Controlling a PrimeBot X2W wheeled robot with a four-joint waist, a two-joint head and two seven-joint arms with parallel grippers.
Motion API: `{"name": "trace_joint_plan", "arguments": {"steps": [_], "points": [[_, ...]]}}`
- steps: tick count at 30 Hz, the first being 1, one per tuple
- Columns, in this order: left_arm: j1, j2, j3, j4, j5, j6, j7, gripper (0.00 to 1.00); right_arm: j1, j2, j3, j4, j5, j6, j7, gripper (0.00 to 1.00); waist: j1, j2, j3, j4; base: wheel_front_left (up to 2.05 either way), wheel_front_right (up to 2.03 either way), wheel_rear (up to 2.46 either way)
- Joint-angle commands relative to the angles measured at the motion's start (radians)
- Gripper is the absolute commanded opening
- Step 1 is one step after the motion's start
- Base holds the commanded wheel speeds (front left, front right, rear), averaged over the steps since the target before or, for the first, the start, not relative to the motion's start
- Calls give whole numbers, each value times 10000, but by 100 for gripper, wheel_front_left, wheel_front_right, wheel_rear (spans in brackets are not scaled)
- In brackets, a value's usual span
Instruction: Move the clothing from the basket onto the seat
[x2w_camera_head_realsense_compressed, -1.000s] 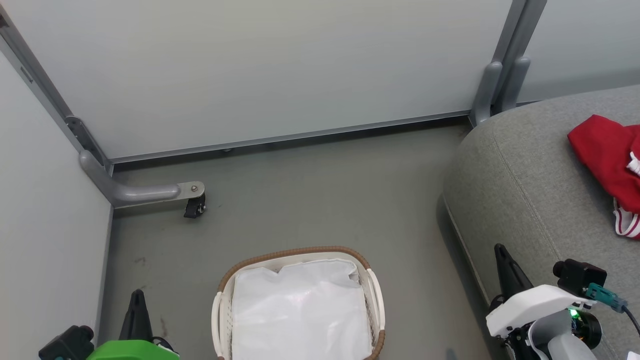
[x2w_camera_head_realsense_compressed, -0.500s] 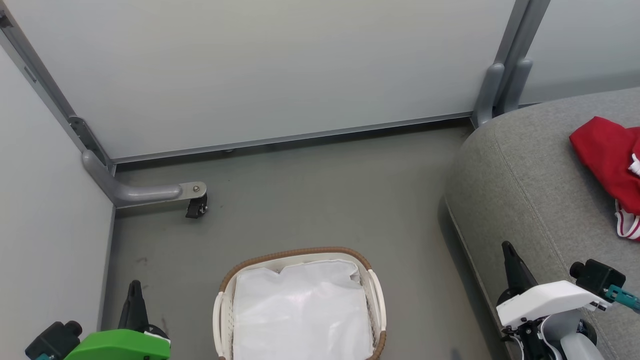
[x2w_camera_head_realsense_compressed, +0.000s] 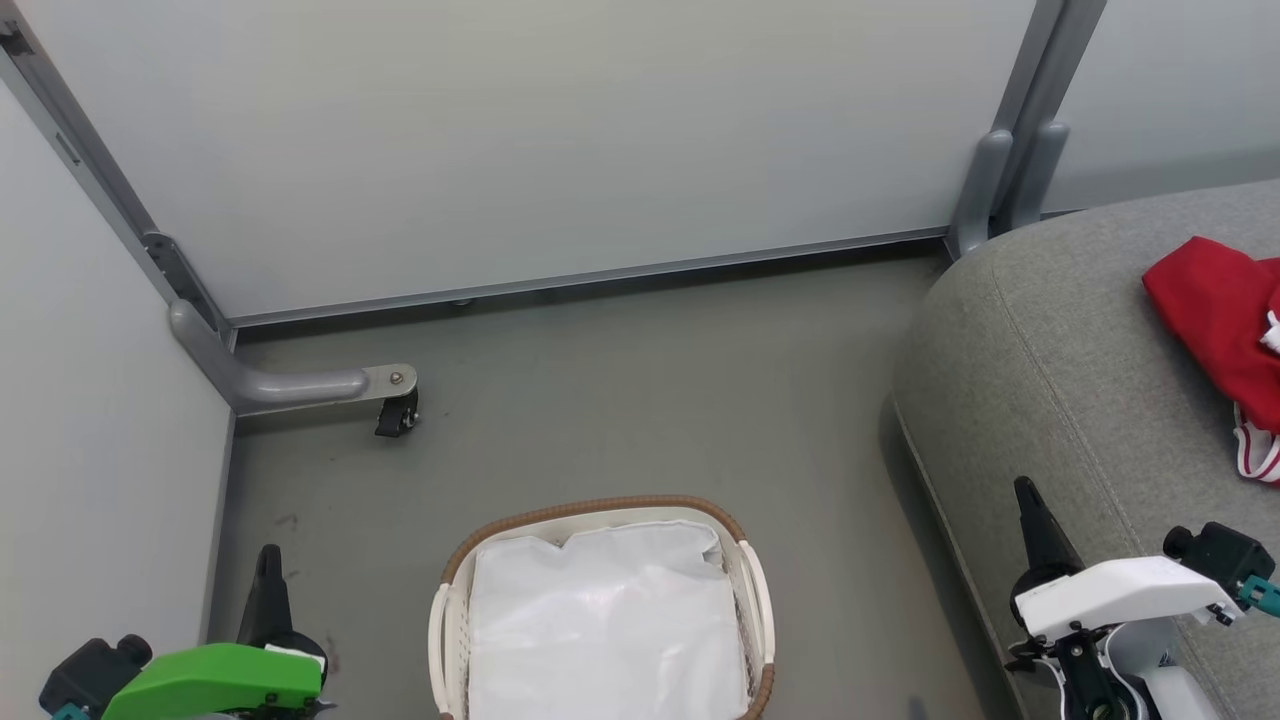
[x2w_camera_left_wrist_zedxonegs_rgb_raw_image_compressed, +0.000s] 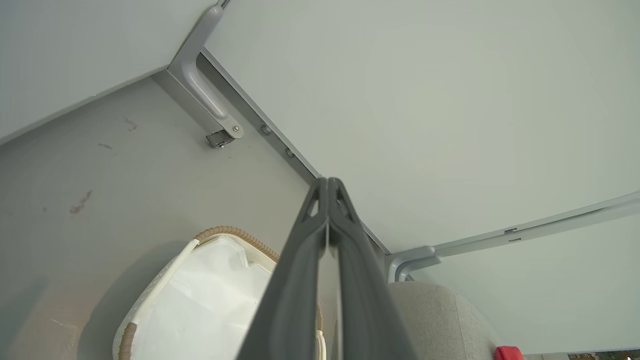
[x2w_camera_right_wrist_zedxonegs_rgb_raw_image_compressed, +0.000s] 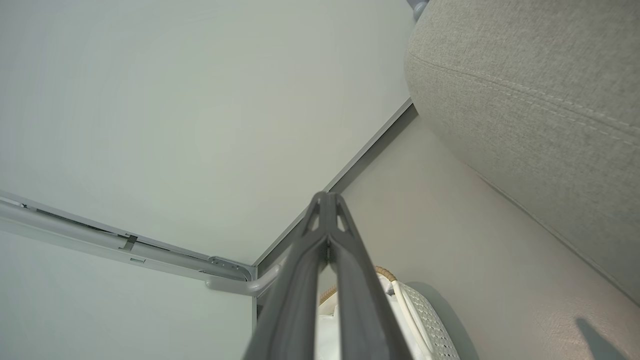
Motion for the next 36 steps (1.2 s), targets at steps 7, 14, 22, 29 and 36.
{"name": "trace_joint_plan", "arguments": {"steps": [7,14,22,29,36], "points": [[-358,76,57,-222,-966,-45,241,0,-17,-72,-121,-272,1039,-4,250,0,0,0,-17,28,0,0,0],[-420,83,86,-293,-1671,-54,442,0,3,-77,-197,-387,1827,-5,448,0,0,0,-34,54,0,0,0],[-509,89,116,-381,-2403,-61,645,0,25,-82,-270,-504,2652,-5,656,0,0,0,-52,83,0,0,0],[-577,93,139,-448,-2997,-71,811,0,43,-85,-334,-596,3323,-6,819,0,0,0,-68,108,0,0,0],[-623,98,163,-496,-3591,-79,973,0,60,-90,-395,-688,3978,-6,973,0,0,0,-84,134,0,0,0]]}}
